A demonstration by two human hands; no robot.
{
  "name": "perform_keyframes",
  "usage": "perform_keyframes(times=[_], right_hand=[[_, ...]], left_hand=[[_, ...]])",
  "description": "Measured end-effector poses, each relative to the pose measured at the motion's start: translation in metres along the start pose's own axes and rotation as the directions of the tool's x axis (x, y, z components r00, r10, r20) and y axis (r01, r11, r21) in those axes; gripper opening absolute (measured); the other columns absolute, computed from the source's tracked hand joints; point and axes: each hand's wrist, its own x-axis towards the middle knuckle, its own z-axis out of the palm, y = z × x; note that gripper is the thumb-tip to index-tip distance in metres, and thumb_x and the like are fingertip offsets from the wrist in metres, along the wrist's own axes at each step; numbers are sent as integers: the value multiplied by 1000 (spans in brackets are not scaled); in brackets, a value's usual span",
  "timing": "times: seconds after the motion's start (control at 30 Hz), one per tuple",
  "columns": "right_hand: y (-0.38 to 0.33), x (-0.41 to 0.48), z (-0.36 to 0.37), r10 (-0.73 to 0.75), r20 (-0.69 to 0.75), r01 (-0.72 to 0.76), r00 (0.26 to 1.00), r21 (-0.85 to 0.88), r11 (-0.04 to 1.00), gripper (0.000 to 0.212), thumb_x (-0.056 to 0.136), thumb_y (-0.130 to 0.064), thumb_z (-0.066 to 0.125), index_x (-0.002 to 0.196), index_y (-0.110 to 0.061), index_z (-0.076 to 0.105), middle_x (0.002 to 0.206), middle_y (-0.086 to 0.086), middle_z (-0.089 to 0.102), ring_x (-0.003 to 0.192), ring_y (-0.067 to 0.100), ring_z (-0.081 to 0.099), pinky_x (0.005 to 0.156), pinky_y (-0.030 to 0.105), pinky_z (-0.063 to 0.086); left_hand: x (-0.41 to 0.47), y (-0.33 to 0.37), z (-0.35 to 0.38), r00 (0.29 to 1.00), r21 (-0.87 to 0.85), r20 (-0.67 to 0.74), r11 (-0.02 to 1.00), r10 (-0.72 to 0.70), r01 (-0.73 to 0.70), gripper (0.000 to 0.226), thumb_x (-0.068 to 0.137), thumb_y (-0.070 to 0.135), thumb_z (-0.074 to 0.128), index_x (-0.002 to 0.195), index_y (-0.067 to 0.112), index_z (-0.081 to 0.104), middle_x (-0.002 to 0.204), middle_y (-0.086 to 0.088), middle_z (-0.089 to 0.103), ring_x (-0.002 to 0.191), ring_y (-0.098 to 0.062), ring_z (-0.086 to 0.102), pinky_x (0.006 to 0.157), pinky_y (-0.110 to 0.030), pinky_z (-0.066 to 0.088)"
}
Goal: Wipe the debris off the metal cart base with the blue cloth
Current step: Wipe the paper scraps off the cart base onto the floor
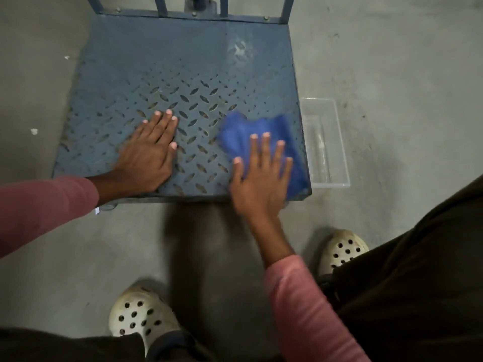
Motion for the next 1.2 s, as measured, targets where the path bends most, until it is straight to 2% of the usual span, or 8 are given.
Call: perform_keyframes(times=[0.1, 0.17, 0.37, 0.53, 0.73, 0.8, 0.93, 1.2], right_hand=[[-33, -45, 9, -263, 68, 259, 962, 68, 964, 61, 107, -53, 25, 162, -28, 17, 171, -3, 7, 158, 23, -4, 127, 49, 1], [-15, -43, 7, -295, 65, 288, 953, 93, 953, 60, 106, -55, 27, 162, -32, 18, 170, -7, 10, 158, 20, -2, 127, 47, 4], [40, -19, 1, 47, -82, -46, 996, 14, 999, 61, 107, -56, 27, 162, -31, 19, 171, -4, 11, 158, 23, 2, 127, 50, 7], [9, -17, 7, 129, -131, -128, 983, 15, 992, 60, 107, -51, 27, 162, -28, 20, 170, -1, 13, 158, 29, 4, 125, 57, 7], [-84, -41, 29, -277, 34, 275, 960, 53, 960, 62, 105, -51, 26, 162, -27, 18, 171, -1, 9, 158, 28, -1, 124, 56, 3], [-107, -38, 36, -388, 68, 384, 919, 65, 921, 63, 105, -52, 28, 162, -27, 20, 171, -1, 12, 158, 28, 2, 124, 55, 3], [-98, 1, 37, -479, 111, 479, 871, 29, 878, 65, 103, -61, 23, 161, -33, 21, 170, -7, 14, 158, 24, 5, 126, 52, 4], [-35, 23, 12, -79, 56, 79, 995, -4, 997, 68, 102, -65, 14, 162, -34, 8, 171, -4, 4, 158, 27, -1, 125, 58, 4]], left_hand=[[-1, -5, 0, 999, 6, 26, 999, 45, -45, 74, 99, 36, 22, 163, -1, 22, 171, -21, 21, 159, -38, 21, 129, -50, 15], [-1, -9, -1, 997, 11, 29, 997, 70, -71, 74, 100, 37, 21, 163, -1, 22, 171, -21, 21, 159, -38, 21, 129, -50, 16], [-8, -10, -2, 997, 7, 45, 998, 55, -55, 73, 107, 49, 10, 166, 5, 12, 174, -15, 11, 162, -30, 9, 132, -48, 11], [-1, -29, -11, 980, -3, 116, 987, 160, -160, 77, 103, 48, 10, 166, 3, 11, 174, -18, 10, 162, -32, 9, 131, -51, 16], [-34, -64, -10, 973, -7, 68, 976, 219, -219, 69, 105, 34, 28, 161, -5, 25, 170, -23, 22, 158, -35, 21, 132, -41, 13], [-49, -78, -11, 989, -54, 36, 989, 141, -139, 69, 104, 33, 31, 159, -9, 29, 167, -27, 26, 157, -40, 26, 130, -49, 19], [-88, -101, -12, 996, -81, -61, 995, -67, 62, 69, 111, 44, 25, 164, -1, 22, 172, -19, 18, 161, -34, 16, 131, -50, 15], [-110, -110, -3, 974, -131, -114, 975, -195, 180, 68, 111, 42, 25, 164, -1, 18, 173, -19, 13, 163, -31, 7, 133, -43, 7]])
